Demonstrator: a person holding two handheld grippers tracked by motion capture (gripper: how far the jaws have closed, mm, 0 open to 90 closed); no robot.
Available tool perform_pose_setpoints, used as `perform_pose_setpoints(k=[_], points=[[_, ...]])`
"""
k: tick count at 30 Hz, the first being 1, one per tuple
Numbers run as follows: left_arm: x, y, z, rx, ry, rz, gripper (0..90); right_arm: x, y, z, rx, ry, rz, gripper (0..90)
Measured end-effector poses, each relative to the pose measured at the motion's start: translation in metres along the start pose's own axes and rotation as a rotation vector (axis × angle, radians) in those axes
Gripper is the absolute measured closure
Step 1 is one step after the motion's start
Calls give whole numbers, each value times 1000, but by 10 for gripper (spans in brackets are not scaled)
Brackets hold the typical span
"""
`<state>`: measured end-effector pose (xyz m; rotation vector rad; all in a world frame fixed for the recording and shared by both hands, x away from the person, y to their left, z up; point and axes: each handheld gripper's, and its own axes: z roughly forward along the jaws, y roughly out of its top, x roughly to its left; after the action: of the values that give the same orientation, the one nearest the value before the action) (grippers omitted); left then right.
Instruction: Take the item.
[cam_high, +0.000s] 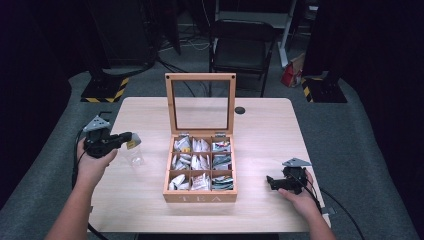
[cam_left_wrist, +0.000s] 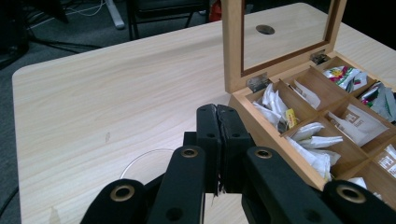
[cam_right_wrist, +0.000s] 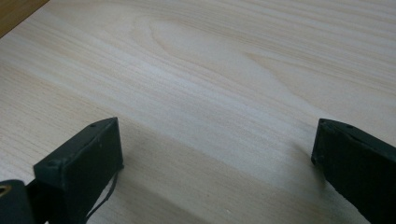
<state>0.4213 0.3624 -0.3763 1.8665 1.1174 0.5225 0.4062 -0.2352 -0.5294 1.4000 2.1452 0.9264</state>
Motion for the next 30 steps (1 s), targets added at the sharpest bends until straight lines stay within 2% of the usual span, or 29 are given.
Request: perform_pose_setpoints(k=[14,21,30], points=[[16,-9,3,8,32,-49,885,0,0,0,0,0,0,12],[21,-18,11,11,48,-78,885,0,0,0,0,0,-1,13],[24,-30,24,46,53,-95,885,0,0,0,-1,0,0,13]])
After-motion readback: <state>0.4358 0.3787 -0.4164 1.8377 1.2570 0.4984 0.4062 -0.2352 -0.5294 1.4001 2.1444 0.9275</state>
